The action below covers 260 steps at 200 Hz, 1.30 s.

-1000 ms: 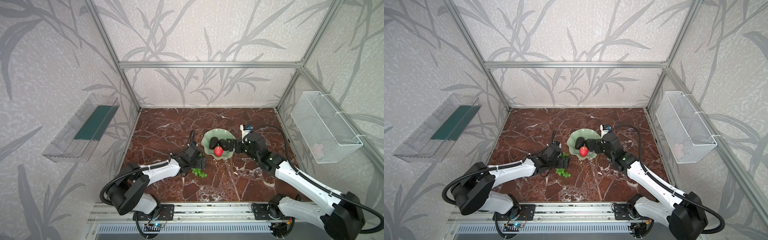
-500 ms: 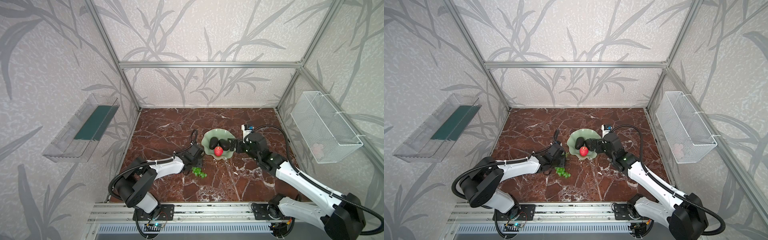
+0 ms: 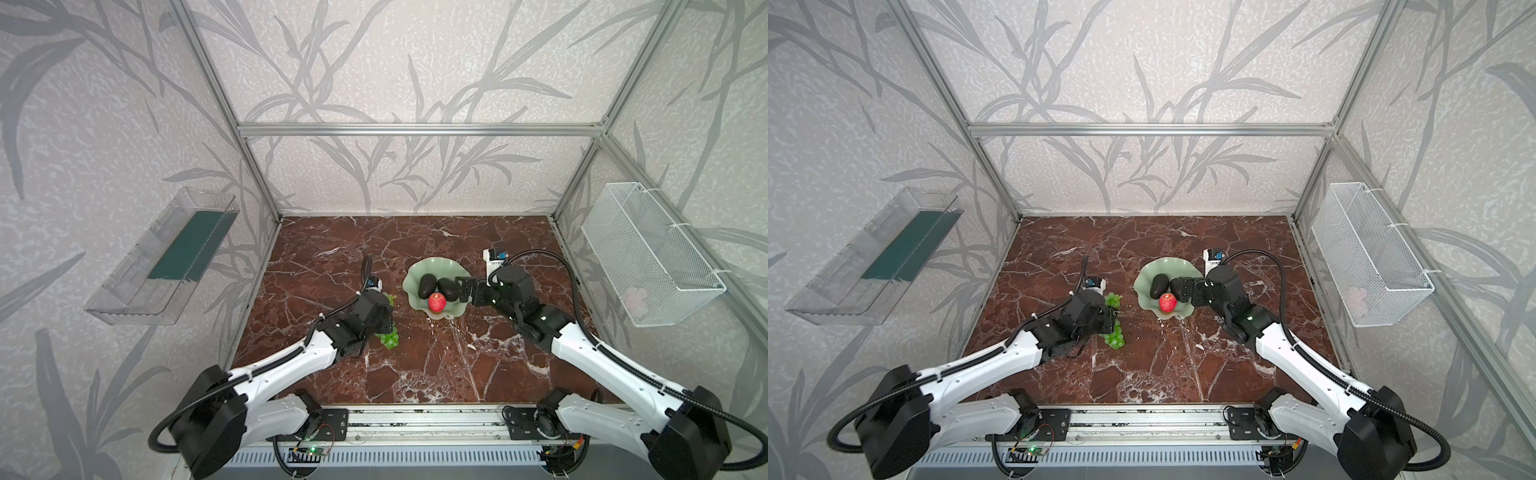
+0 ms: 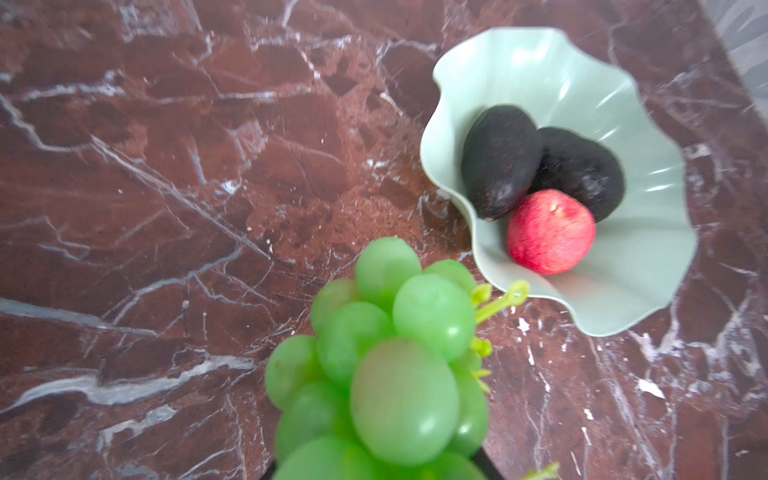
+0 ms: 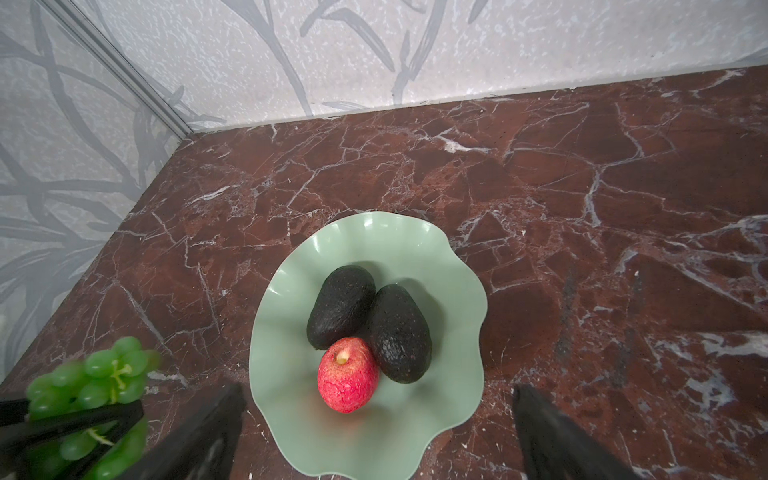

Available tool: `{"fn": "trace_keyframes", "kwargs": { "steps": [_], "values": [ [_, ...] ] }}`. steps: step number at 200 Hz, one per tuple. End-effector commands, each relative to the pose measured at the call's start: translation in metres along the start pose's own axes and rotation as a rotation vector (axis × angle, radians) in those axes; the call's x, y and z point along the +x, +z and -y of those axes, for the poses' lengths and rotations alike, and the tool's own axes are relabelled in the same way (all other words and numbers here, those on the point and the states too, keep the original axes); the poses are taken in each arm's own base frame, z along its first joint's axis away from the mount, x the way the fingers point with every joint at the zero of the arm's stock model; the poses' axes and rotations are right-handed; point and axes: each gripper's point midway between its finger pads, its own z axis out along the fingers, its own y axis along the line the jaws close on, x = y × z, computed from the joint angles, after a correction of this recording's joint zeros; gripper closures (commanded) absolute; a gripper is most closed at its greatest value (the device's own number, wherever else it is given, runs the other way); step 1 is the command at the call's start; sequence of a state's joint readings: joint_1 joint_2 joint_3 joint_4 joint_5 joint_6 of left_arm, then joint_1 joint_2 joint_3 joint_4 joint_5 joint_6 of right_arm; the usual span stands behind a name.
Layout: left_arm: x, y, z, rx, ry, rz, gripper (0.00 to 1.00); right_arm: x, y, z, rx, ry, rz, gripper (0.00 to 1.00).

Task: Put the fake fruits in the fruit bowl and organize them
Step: 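Lift the grapes and carry them over the bowl with the left gripper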

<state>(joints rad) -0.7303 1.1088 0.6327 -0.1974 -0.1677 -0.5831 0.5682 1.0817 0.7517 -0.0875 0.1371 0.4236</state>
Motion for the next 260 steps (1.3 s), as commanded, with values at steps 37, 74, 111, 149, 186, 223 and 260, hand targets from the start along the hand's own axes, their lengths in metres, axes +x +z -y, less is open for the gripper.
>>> {"fn": "trace_keyframes", "kwargs": {
  "steps": [37,74,111,149,186,223,260],
  "values": [
    [-0.060,-0.039,0.036,0.089,0.147,0.075,0.62,-0.010,-0.011,0.002,-0.004,0.028,0.036,0.00],
    [-0.095,-0.019,0.080,0.169,0.254,0.047,0.62,-0.010,-0.020,0.010,0.013,0.040,0.046,0.00],
    [-0.107,0.031,0.110,0.217,0.307,-0.029,0.62,-0.009,-0.032,0.020,0.027,0.056,0.057,0.00],
    [-0.108,0.087,0.125,0.215,0.333,-0.094,0.62,-0.009,-0.043,0.027,0.036,0.067,0.070,0.00],
    [-0.100,0.126,0.130,0.206,0.329,-0.145,0.59,-0.004,-0.047,0.032,0.044,0.078,0.069,0.00],
    [-0.094,0.145,0.131,0.218,0.298,-0.176,0.21,-0.005,-0.048,0.035,0.049,0.080,0.072,0.00],
    [-0.089,0.149,0.137,0.275,0.287,-0.203,0.11,-0.007,-0.048,0.035,0.047,0.083,0.074,0.00]
  ]
}}
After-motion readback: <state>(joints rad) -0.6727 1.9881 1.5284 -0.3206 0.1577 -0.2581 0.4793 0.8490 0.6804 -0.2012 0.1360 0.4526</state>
